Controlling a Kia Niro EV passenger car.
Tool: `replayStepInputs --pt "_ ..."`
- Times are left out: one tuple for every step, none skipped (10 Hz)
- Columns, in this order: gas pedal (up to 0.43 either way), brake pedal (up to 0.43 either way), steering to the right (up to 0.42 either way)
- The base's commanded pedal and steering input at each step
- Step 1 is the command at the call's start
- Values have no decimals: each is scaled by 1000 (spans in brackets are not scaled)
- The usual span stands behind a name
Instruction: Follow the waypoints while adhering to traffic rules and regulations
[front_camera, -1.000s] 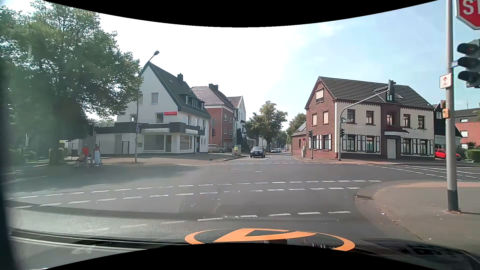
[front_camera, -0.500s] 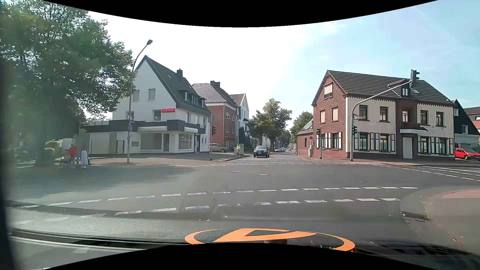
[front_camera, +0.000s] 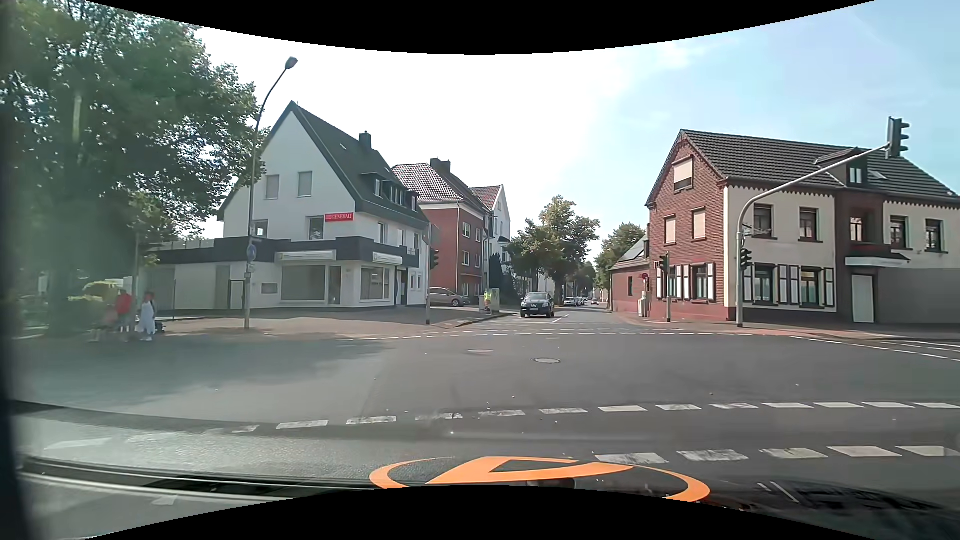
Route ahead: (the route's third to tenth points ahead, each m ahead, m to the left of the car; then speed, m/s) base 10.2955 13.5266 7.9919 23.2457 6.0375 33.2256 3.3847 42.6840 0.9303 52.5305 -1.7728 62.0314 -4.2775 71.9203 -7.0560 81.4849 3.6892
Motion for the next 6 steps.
replayStepInputs --pt "0 0 -136" --pt "0 0 -164" --pt "0 0 -189" --pt "0 0 -210" --pt "0 0 -231" --pt "0 0 -245"
